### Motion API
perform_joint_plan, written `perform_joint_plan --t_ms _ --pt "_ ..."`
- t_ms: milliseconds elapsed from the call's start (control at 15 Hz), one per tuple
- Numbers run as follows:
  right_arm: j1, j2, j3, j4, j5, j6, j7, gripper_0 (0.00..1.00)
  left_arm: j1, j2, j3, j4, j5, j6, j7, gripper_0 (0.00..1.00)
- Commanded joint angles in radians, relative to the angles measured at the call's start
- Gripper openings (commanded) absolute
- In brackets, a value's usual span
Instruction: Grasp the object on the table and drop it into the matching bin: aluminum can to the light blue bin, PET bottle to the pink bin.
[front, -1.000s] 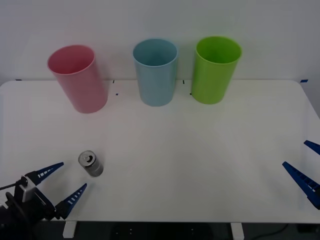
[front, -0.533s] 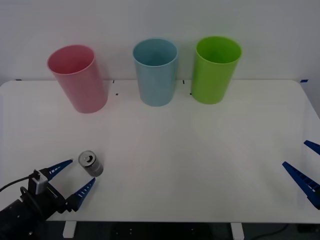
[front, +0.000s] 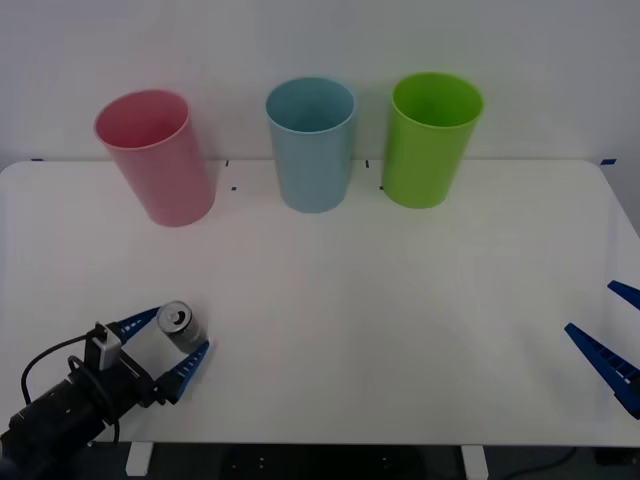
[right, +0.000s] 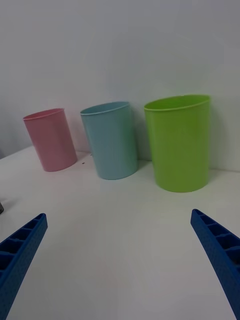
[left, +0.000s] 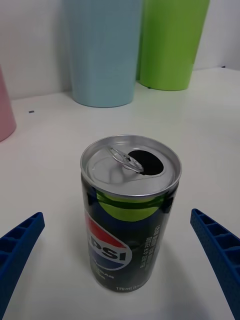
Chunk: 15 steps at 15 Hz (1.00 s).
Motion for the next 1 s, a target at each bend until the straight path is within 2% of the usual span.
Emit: perform_joint_plan --t_ms 67,867,933,1000 --pt "0.000 0.000 0.000 0.000 0.000 0.000 0.000 1.00 -0.011 -0.014 -0.012 0.001 -0.003 0.024 0.000 1.00" --pt "0.000 0.000 0.000 0.000 0.000 0.000 0.000 1.00 -0.029 -0.026 -0.033 0.001 -0.014 0.058 0.000 1.00" --pt "0.000 0.000 0.000 0.000 0.000 0.000 0.000 1.00 -0.029 -0.027 -0.033 0.001 -0.014 0.058 -0.002 0.41" --pt "0.000 0.000 0.000 0.000 0.000 0.000 0.000 1.00 -0.029 -0.026 -0.033 0.001 -0.014 0.058 -0.003 0.10"
